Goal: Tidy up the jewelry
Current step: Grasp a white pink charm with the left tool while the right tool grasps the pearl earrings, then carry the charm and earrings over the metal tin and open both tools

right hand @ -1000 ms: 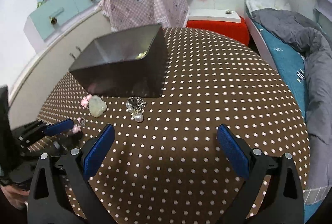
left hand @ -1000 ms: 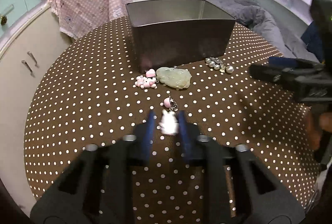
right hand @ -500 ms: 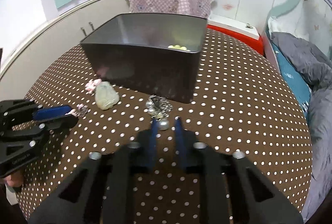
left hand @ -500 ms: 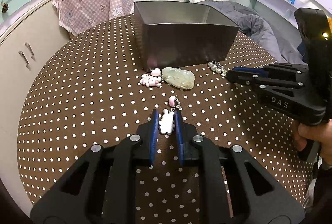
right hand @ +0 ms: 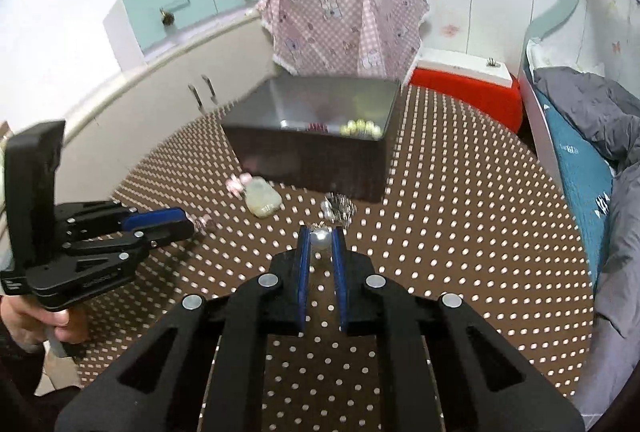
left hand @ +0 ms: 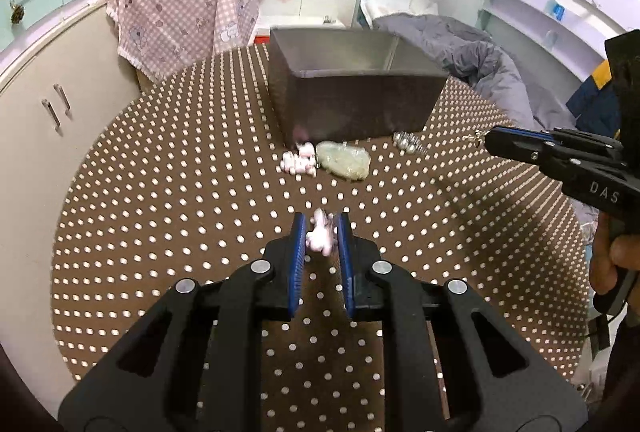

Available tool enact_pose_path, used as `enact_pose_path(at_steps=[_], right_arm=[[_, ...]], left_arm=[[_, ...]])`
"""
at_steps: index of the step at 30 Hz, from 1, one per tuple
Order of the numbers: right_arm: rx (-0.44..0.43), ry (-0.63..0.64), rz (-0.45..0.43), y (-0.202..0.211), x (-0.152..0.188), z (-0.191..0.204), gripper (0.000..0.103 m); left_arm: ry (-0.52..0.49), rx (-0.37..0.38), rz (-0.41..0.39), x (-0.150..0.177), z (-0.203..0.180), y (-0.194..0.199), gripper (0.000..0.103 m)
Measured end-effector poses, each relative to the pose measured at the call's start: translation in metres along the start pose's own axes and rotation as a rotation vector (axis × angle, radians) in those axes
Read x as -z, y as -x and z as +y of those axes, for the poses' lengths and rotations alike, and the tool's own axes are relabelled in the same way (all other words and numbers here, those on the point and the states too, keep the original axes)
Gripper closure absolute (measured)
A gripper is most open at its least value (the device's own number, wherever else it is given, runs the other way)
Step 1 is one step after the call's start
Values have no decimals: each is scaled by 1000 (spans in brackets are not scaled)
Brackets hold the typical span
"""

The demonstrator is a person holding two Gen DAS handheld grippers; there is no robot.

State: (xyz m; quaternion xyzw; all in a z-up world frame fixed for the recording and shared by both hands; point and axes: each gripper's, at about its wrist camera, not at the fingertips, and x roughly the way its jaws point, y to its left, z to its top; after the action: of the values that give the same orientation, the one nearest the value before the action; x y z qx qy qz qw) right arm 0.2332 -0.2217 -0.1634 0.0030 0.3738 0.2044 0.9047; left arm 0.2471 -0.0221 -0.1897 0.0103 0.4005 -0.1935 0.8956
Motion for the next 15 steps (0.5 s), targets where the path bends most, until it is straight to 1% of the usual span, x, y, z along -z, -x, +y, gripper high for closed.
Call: enact_pose_path(at_steps=[7, 9, 15], right_arm=[[-2, 26, -85, 30, -23, 7, 94], [-3, 34, -106, 37, -29, 7, 94], [6, 74, -188, 60, -60, 9, 94]], left_arm=[[-19, 18, -86, -26, 2, 37, 87], [-30, 27, -118, -38, -1, 48, 87], [-77, 18, -214, -72, -11, 75, 87]])
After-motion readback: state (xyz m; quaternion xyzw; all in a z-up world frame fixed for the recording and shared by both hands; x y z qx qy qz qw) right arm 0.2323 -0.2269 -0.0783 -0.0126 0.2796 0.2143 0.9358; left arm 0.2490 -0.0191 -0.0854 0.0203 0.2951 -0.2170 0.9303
